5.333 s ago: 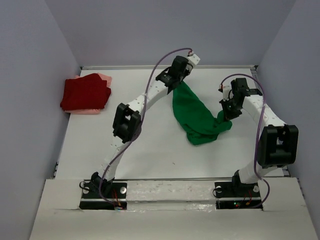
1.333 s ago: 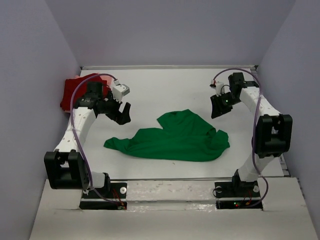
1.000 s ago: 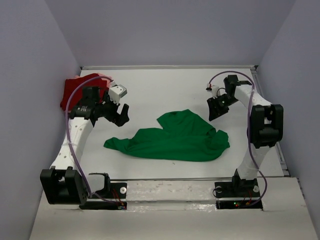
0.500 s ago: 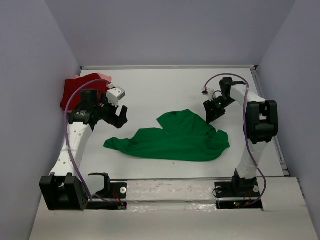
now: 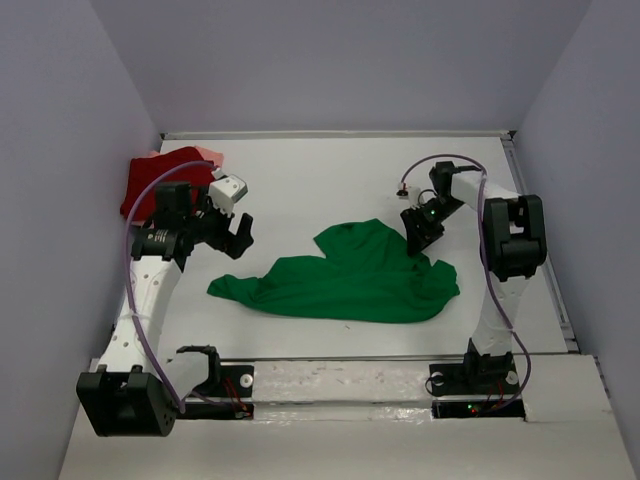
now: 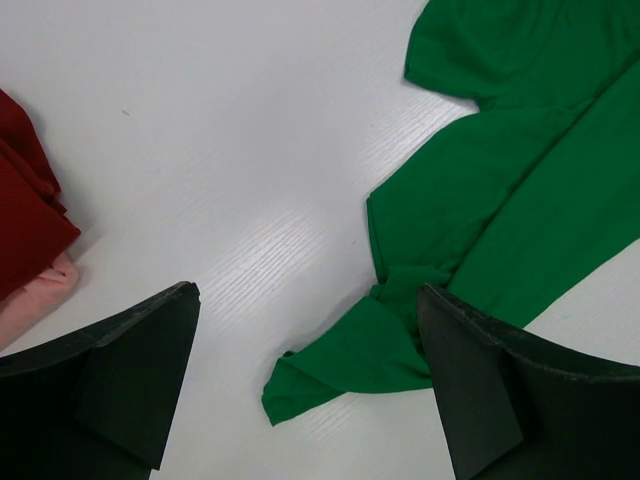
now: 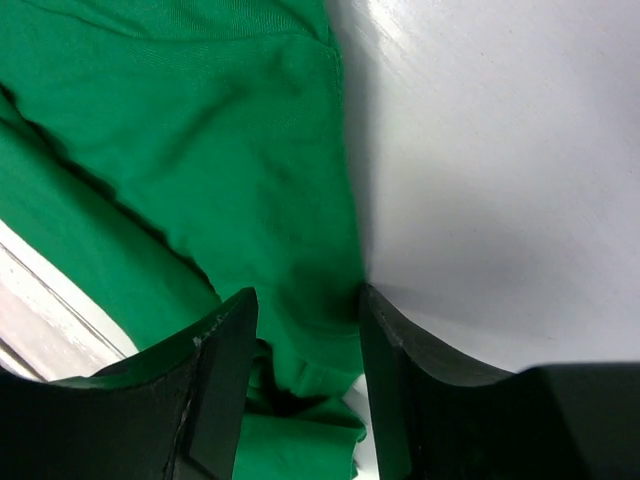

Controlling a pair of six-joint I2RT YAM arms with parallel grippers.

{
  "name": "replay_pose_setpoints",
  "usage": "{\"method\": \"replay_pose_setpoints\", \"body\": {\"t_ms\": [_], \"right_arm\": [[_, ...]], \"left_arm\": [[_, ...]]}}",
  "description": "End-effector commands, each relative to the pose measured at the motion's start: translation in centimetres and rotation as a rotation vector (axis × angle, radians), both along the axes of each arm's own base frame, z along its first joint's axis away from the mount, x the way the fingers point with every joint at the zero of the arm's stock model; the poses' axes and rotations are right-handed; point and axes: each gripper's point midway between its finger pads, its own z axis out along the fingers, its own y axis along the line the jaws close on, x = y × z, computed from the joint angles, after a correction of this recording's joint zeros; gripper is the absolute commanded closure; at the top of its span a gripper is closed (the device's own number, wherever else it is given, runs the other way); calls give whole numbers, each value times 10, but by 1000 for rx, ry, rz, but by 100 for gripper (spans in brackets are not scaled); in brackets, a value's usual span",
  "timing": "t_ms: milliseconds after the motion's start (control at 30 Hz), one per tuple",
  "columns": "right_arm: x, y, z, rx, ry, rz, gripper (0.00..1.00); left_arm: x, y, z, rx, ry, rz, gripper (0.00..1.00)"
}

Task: Fold and stack the t-shirts
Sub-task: Flatten the tshirt out

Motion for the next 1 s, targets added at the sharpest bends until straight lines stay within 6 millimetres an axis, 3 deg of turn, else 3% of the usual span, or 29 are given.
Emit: {"method": "replay_pose_setpoints", "body": {"t_ms": [0, 33, 67, 100, 133, 167, 300, 400, 433, 533, 567, 700, 967], "right_arm": [[6, 4, -8, -6, -6, 24, 51], [5, 7, -10, -8, -3, 33, 53], [6, 6, -11, -15, -2, 33, 71], [8, 6, -13, -19, -1, 31, 80], [8, 5, -14, -24, 2, 30, 95], [9, 4, -15, -30, 4, 26, 100], [24, 5, -5, -55, -54, 11, 100], [57, 3, 11, -87, -170, -49, 100], [79, 0, 24, -110, -257, -76, 100], [116, -5, 47, -148, -379, -170, 100], [132, -5, 64, -146, -434, -203, 100], [172, -14, 95, -189, -561, -285, 100], [193, -40, 98, -328, -627, -364, 100]], "left_arm": [[-4, -1, 7, -22, -29, -4, 1], [-5, -1, 7, -22, -30, -2, 1], [-5, -1, 7, -22, -29, -3, 1], [-6, -1, 8, -24, -32, -4, 1], [-7, -1, 7, -26, -29, -7, 1], [-7, -2, 7, -27, -27, -8, 1], [-7, 0, 9, -25, -38, 1, 1], [-6, 1, 9, -25, -43, 5, 1], [-5, 1, 9, -26, -43, 6, 1], [-4, 1, 9, -26, -44, 11, 1], [-4, 1, 9, -27, -42, 12, 1], [-3, 2, 10, -28, -43, 17, 1], [2, 13, 9, -22, -59, 72, 1]]}}
